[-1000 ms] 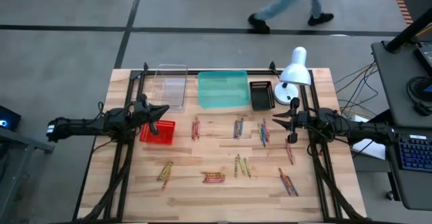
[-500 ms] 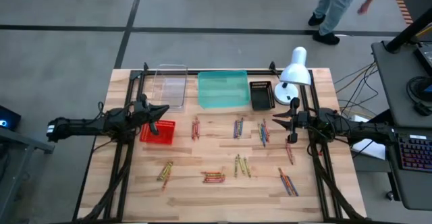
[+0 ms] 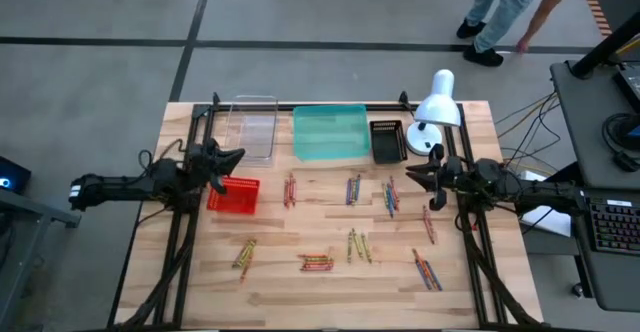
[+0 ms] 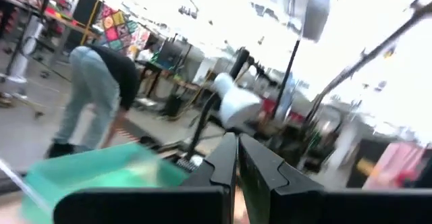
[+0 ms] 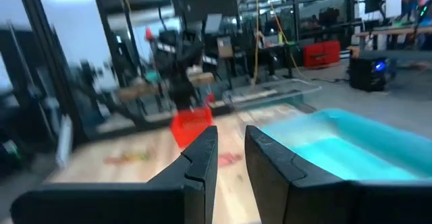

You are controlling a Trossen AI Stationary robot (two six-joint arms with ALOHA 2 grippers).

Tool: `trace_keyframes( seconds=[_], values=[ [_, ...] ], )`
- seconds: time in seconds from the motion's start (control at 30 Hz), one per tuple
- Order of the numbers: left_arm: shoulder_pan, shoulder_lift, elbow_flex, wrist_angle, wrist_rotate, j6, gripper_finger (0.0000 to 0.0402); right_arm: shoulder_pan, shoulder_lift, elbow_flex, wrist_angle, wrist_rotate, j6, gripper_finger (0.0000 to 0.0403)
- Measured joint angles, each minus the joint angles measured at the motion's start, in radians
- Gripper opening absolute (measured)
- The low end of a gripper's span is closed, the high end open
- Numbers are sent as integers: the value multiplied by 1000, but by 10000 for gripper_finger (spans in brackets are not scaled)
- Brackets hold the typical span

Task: Sort crayons
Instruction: Put the blue crayon into the black bin

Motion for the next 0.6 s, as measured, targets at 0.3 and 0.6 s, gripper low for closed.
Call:
trace_keyframes(
  seconds=[0.3, 0.6],
  values=[
    [1, 22, 0, 62, -125, -171, 0, 0, 25, 11, 90, -3, 96, 68],
    [0, 280, 18, 374, -46, -54, 0, 0, 186, 118, 86, 171, 39, 68]
  ],
)
